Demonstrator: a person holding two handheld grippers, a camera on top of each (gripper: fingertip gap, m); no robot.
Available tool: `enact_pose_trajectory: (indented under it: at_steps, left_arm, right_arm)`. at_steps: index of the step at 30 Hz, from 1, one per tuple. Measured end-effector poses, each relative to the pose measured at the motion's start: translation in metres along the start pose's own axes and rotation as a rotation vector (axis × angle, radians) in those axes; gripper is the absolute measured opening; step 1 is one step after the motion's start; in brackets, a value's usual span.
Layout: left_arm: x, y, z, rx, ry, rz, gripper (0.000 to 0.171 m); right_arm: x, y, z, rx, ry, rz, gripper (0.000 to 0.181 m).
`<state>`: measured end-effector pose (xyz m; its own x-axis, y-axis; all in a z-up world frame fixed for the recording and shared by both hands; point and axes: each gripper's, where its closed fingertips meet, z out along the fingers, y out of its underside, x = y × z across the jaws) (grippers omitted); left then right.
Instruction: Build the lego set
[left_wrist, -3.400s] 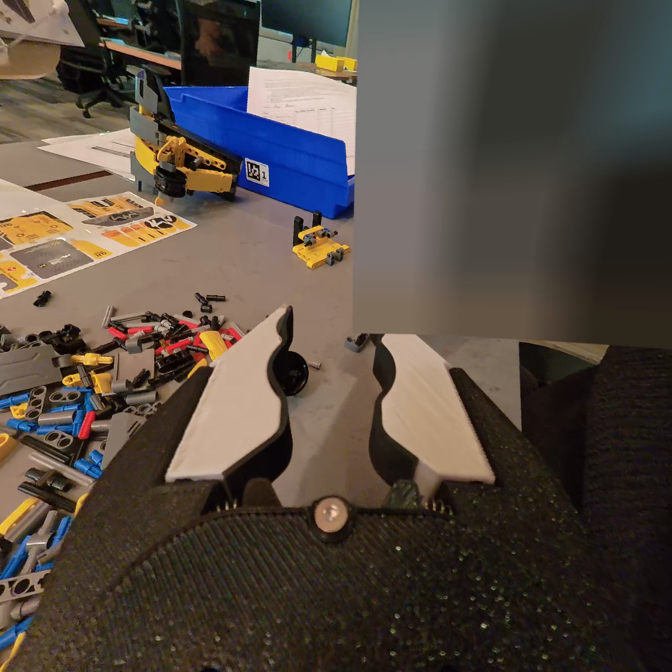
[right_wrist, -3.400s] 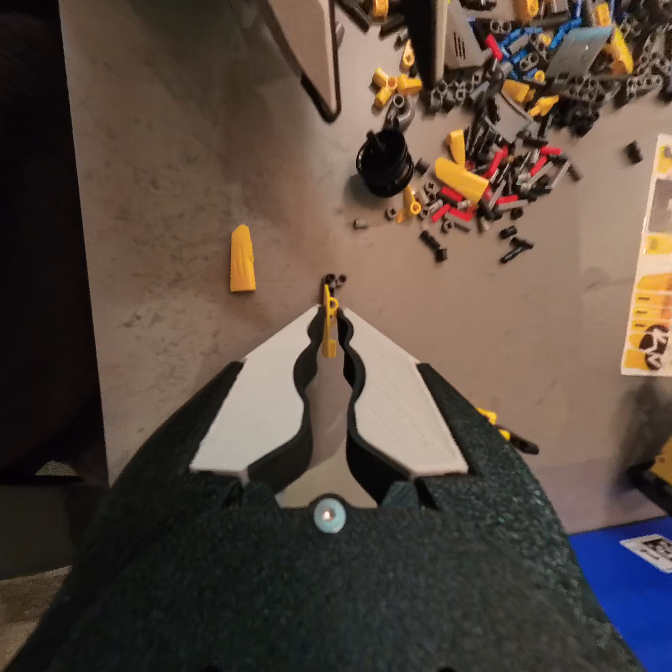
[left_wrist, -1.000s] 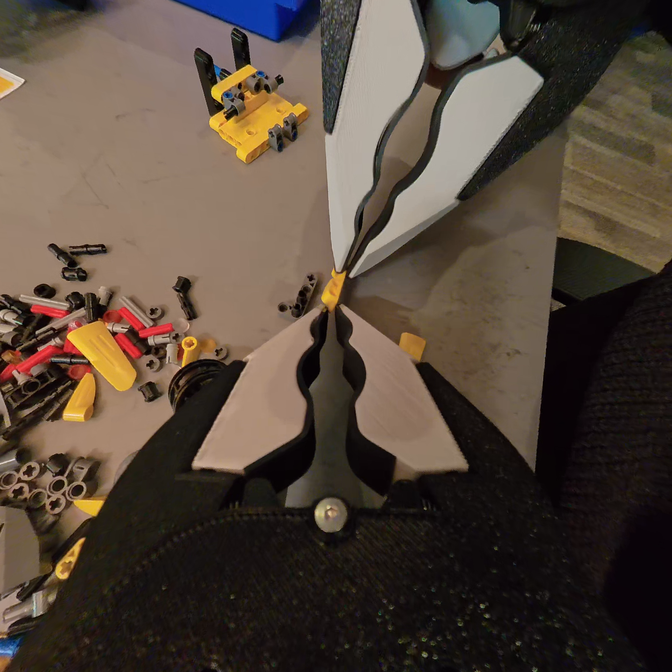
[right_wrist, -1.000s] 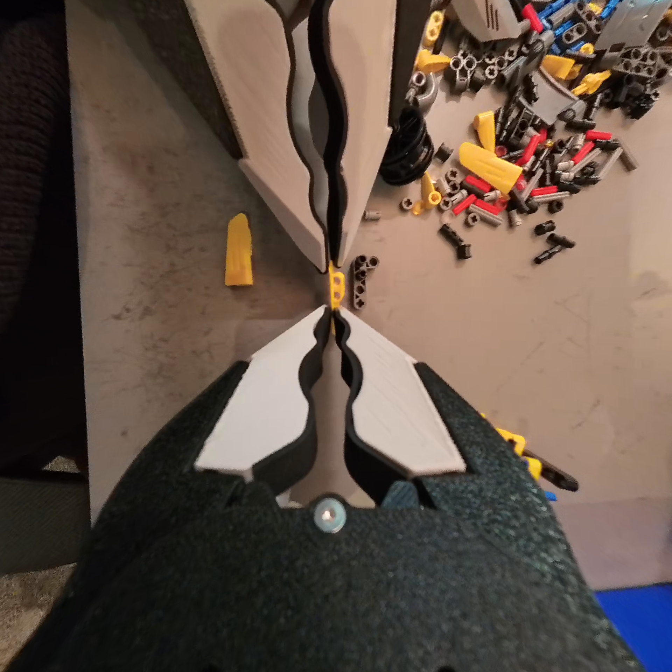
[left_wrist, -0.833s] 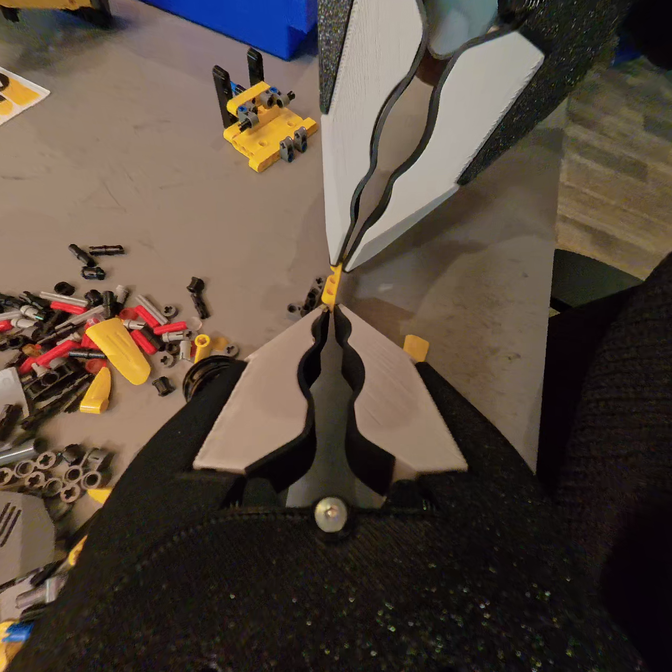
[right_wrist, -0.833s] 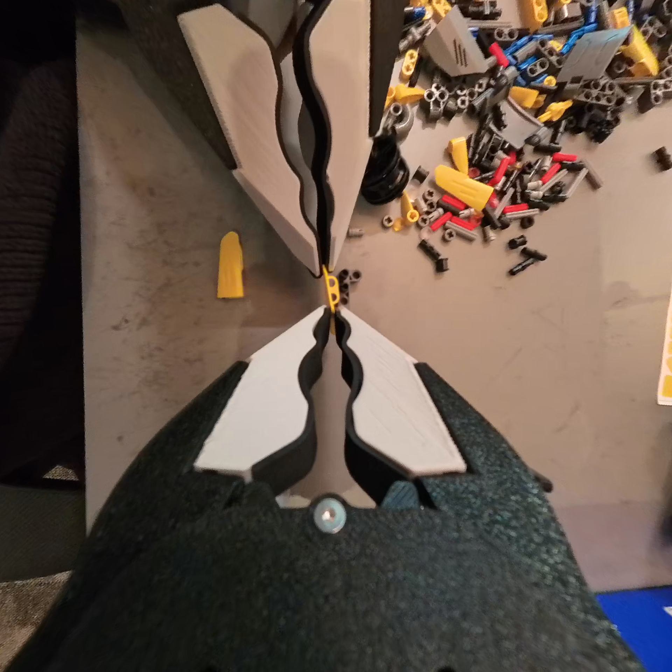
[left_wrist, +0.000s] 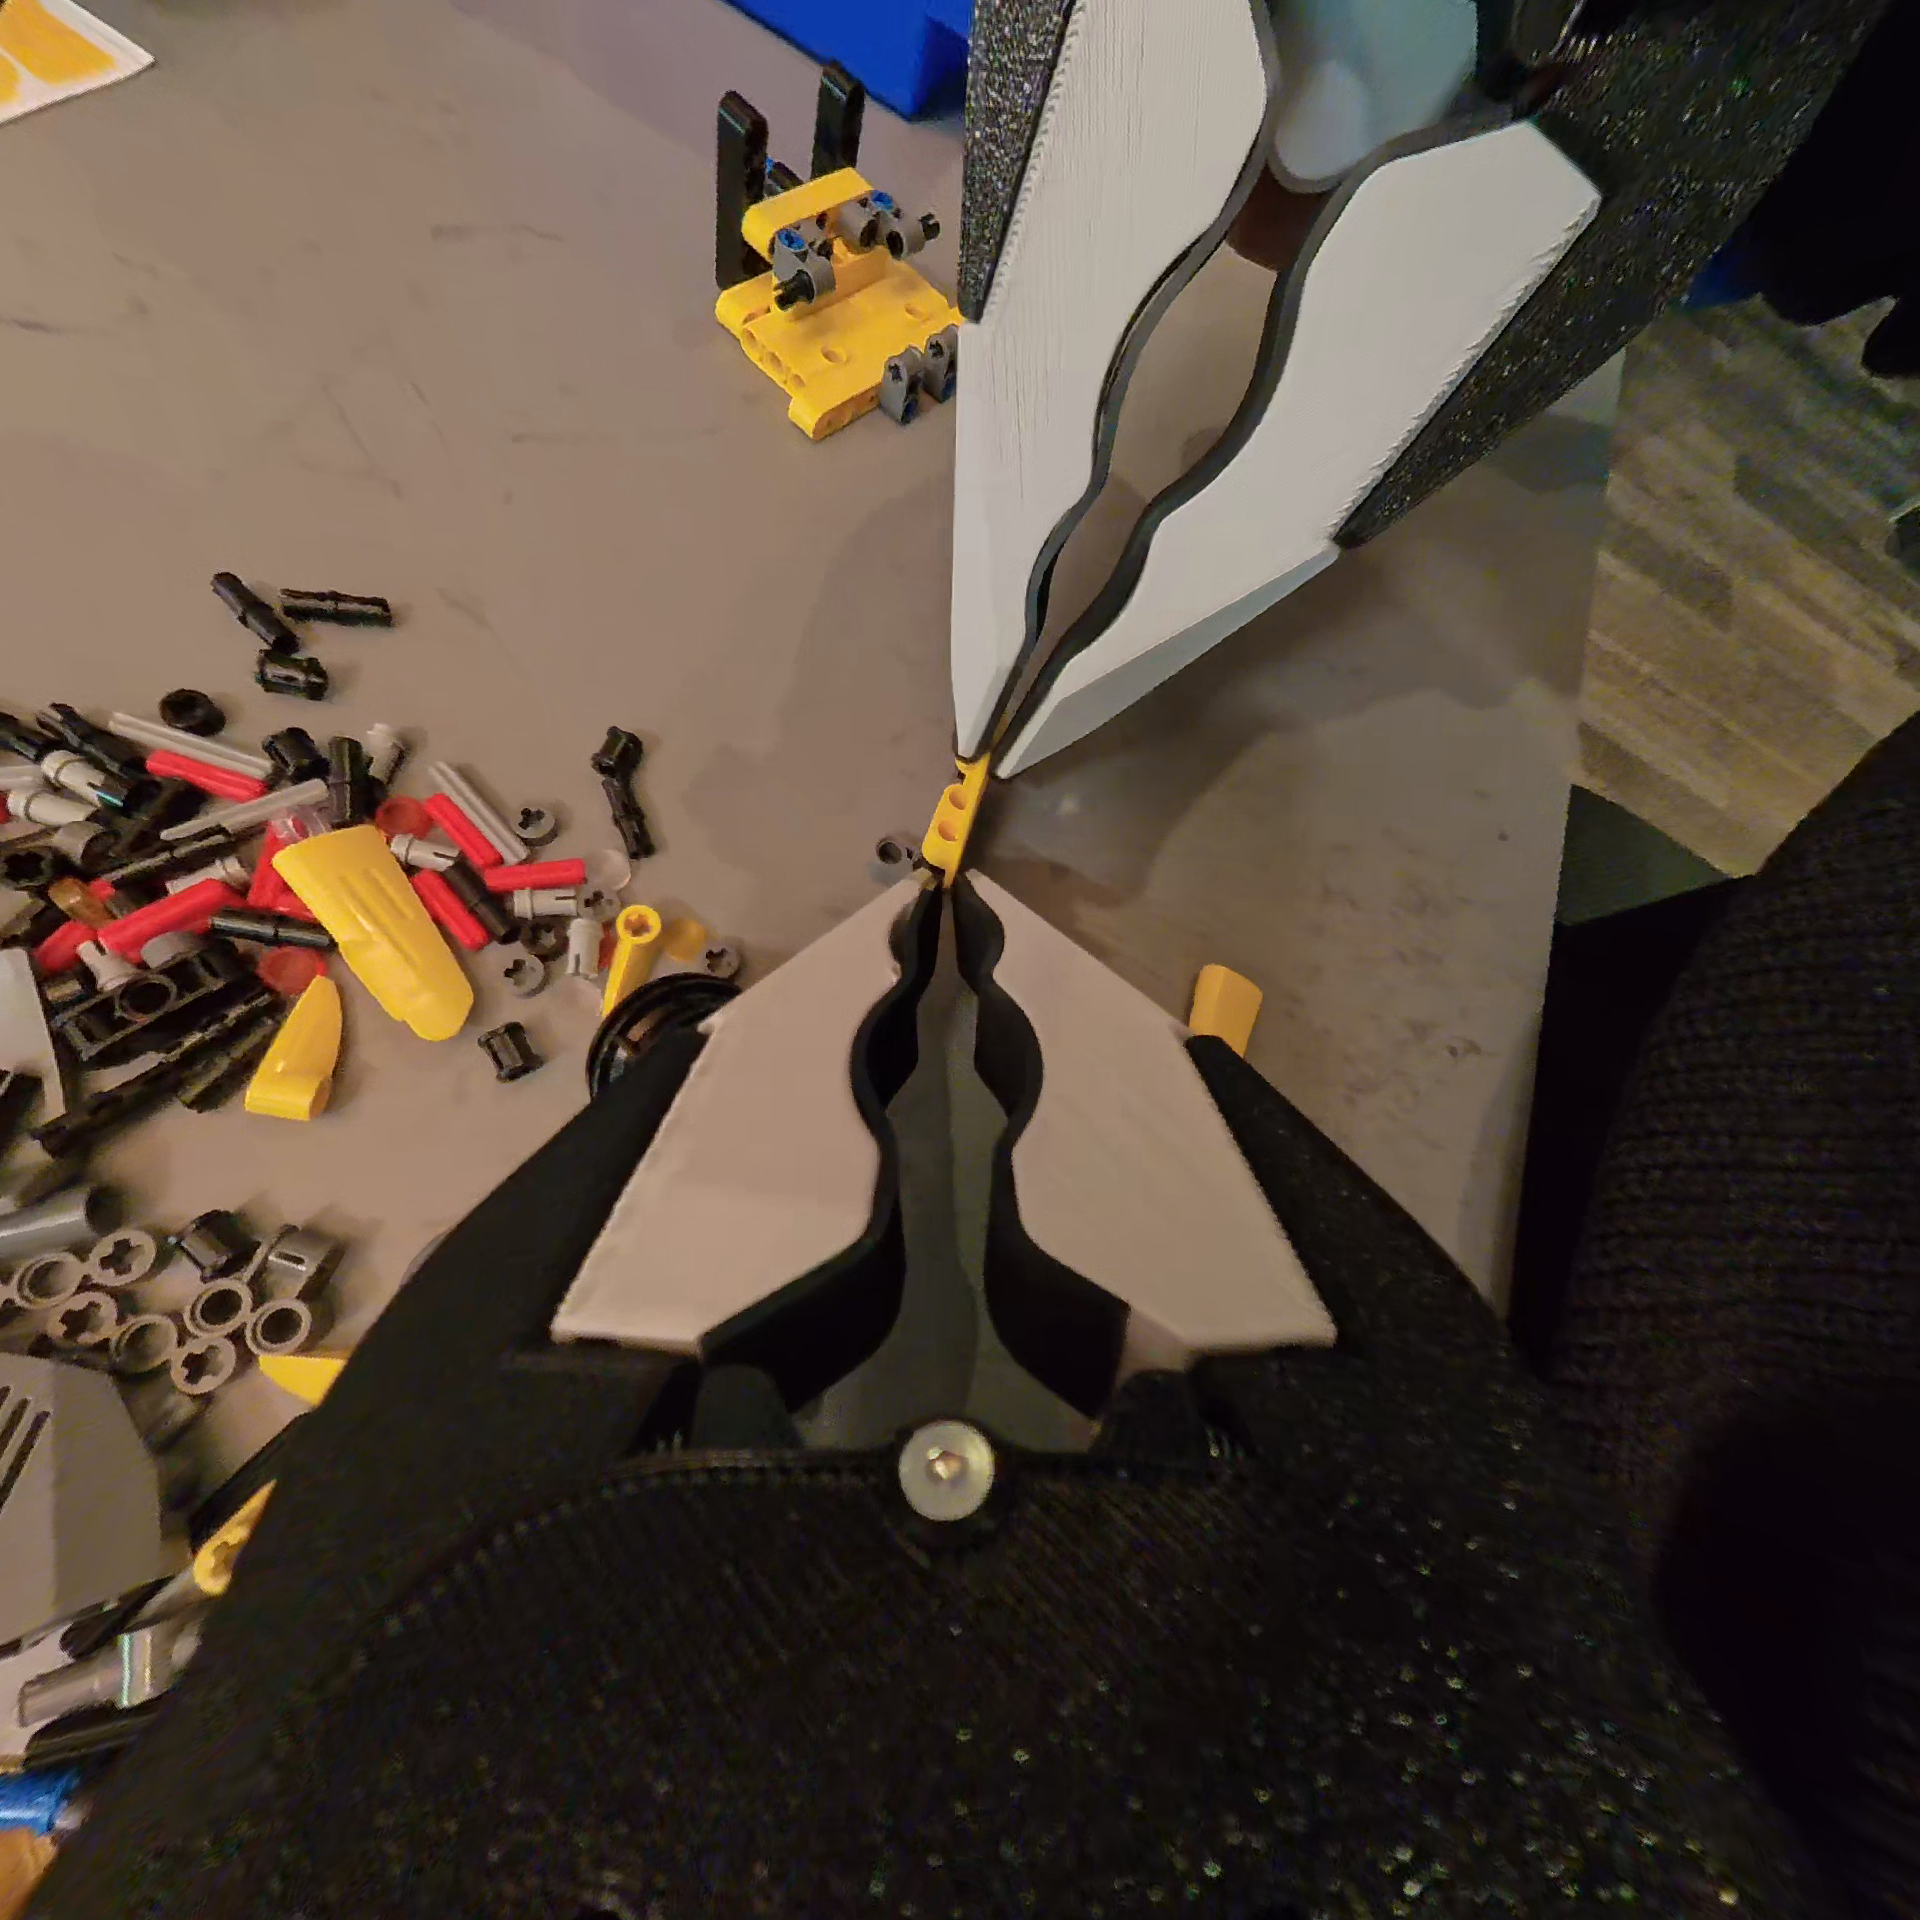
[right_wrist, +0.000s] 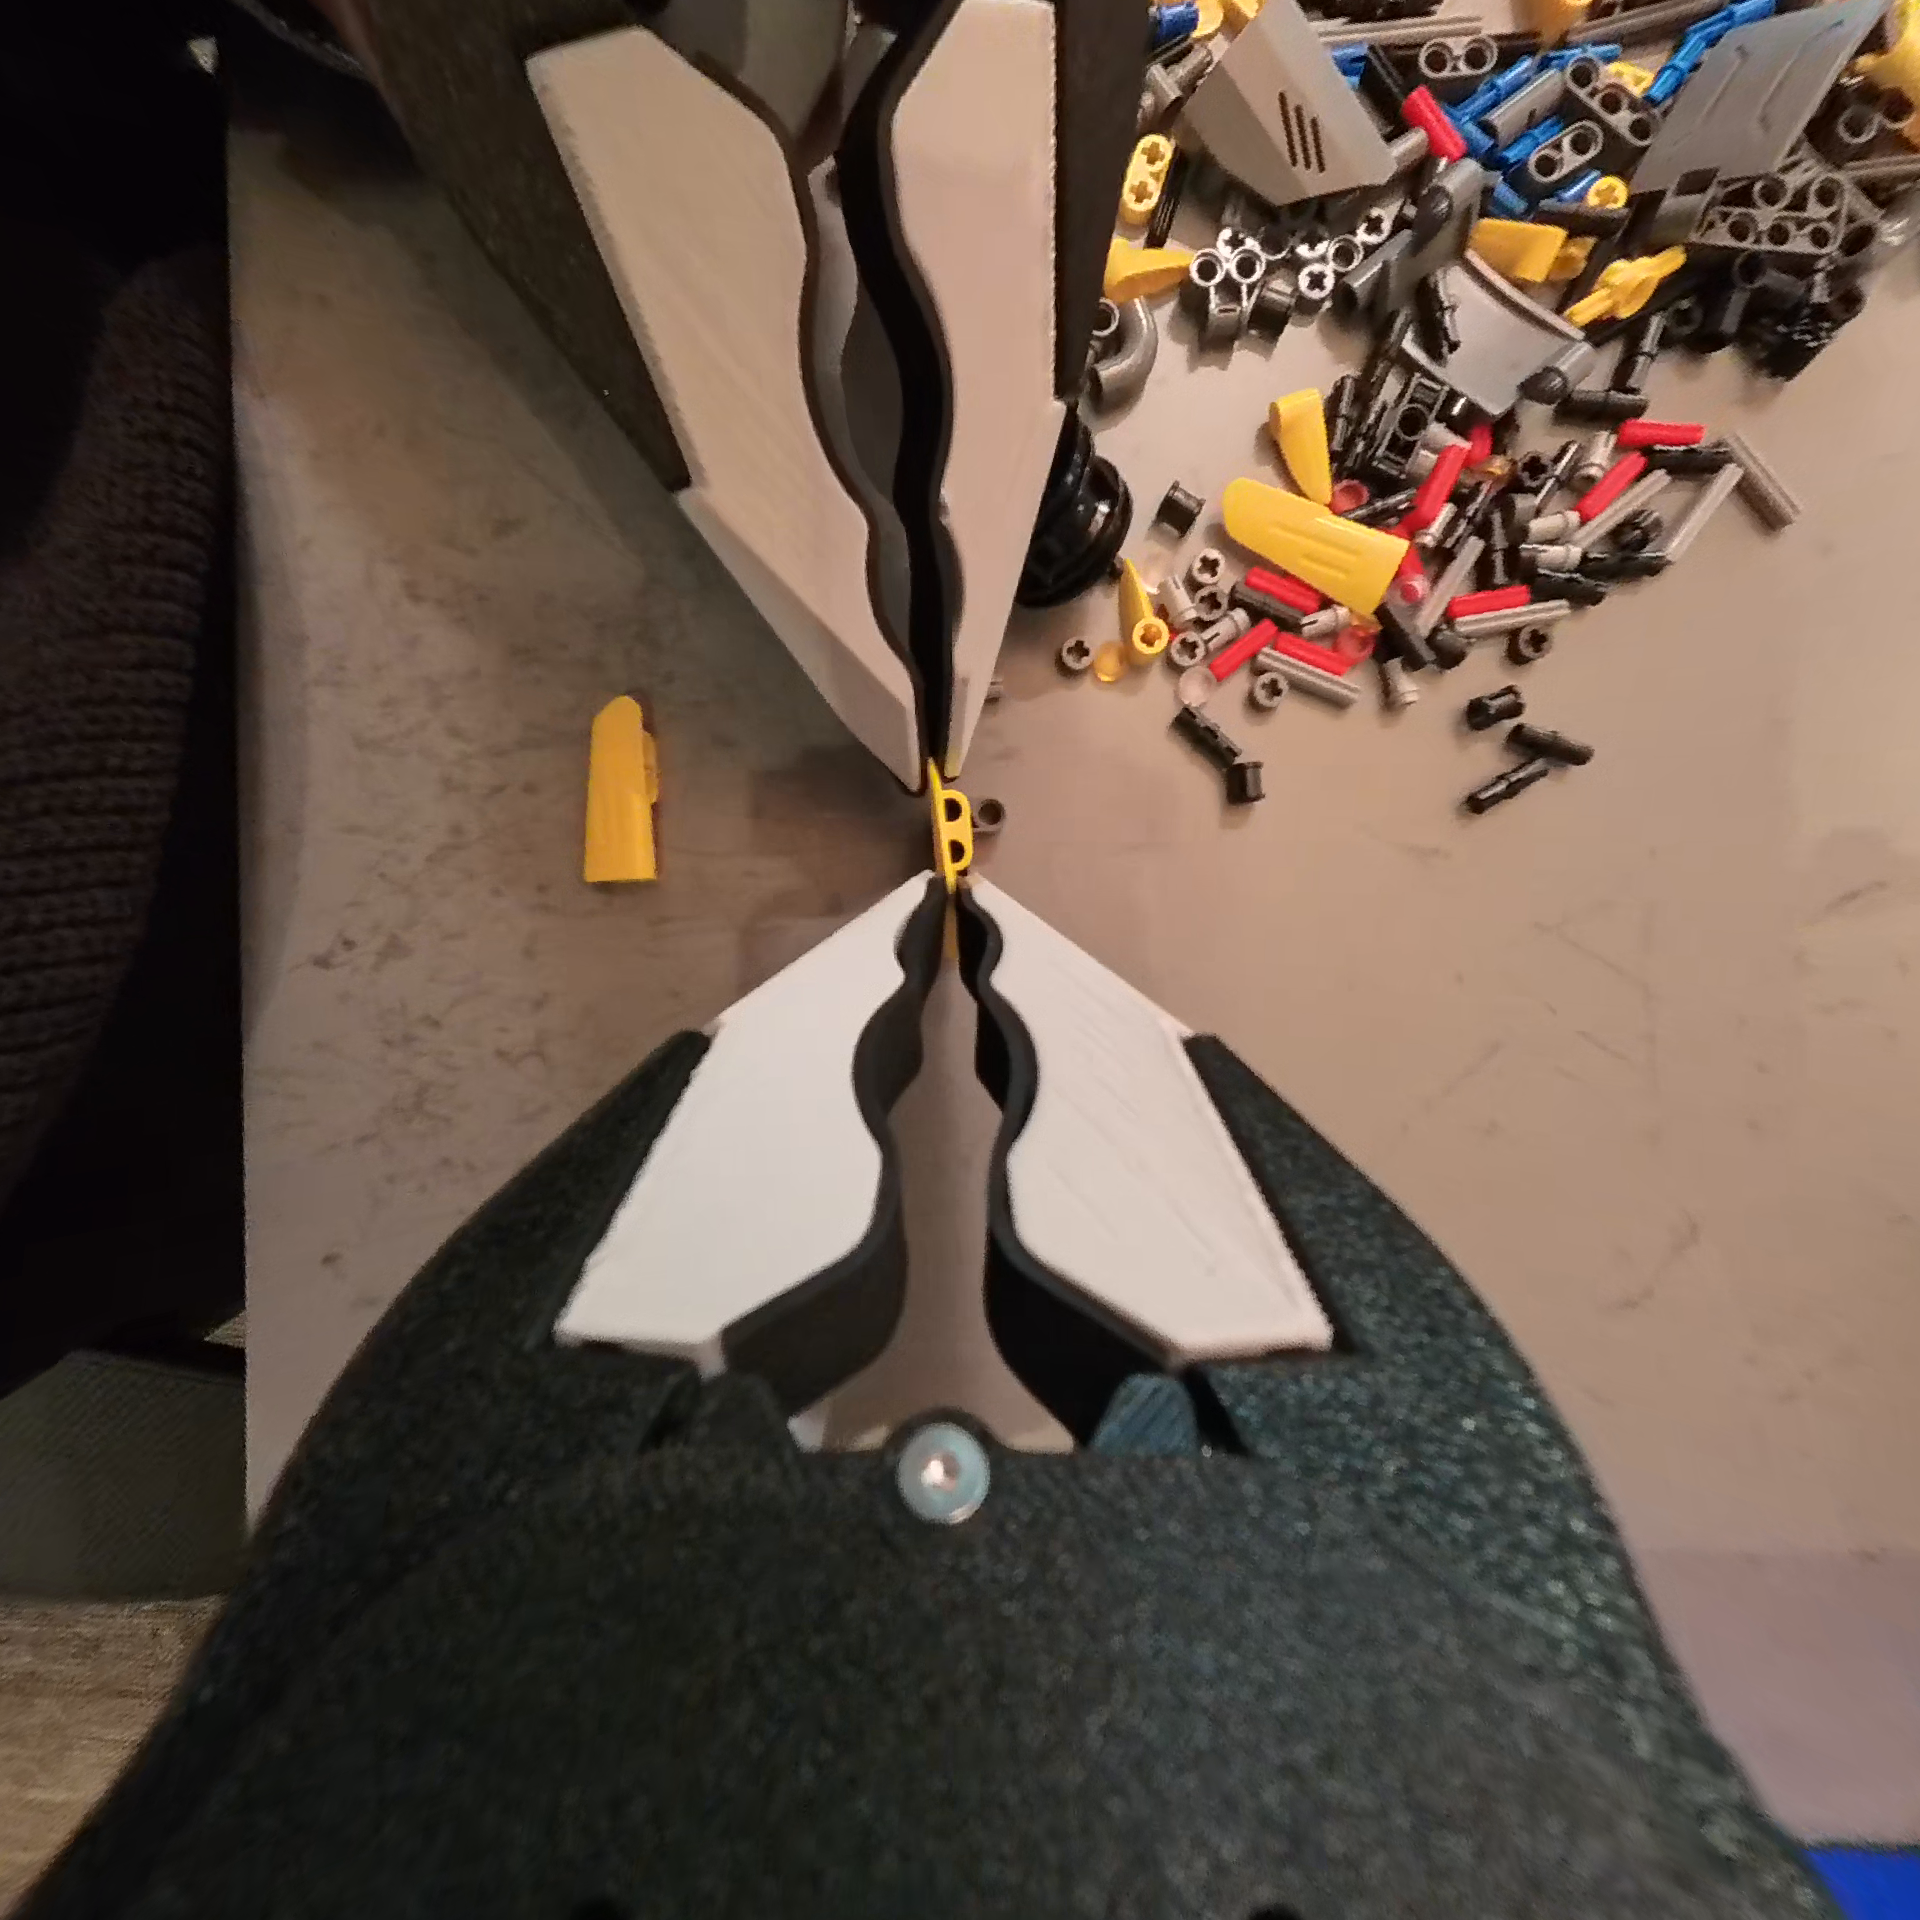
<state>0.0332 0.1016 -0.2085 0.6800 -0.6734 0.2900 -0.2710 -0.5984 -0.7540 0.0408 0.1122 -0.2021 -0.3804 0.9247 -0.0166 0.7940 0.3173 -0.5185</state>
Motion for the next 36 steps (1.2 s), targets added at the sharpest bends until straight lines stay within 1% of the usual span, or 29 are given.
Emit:
enact_pose_trajectory:
  at_steps: [6,11,25,29,33,36]
  left_arm:
    - [-0.0001,-0.0002,-0.0002,-0.001,0.019,-0.024,0.000]
    - [-0.0004,0.0026,0.0006,-0.020,0.037,-0.066,0.000]
    - [-0.0002,0.0019,0.0004,-0.022,0.031,-0.058,0.000]
    - [-0.0014,0.0006,0.0000,-0.025,0.025,-0.073,0.000]
    - [-0.0015,0.0011,-0.0001,-0.039,0.028,-0.076,0.000]
    - [-0.0010,0.0038,0.0006,-0.053,0.050,-0.104,0.000]
  right_arm:
    - [-0.0009,0.0003,0.0005,0.025,-0.026,0.021,0.001]
    - [-0.0011,-0.0021,0.0003,0.013,-0.036,0.030,0.001]
    - [-0.0012,-0.0005,0.0012,0.001,-0.084,0.100,0.000]
    - [-0.0050,0.0024,0.0042,-0.032,-0.124,0.181,0.000]
    - [-0.0047,0.0027,0.0041,-0.080,-0.098,0.167,0.000]
    - [-0.0024,0.0015,0.0030,-0.094,-0.107,0.183,0.000]
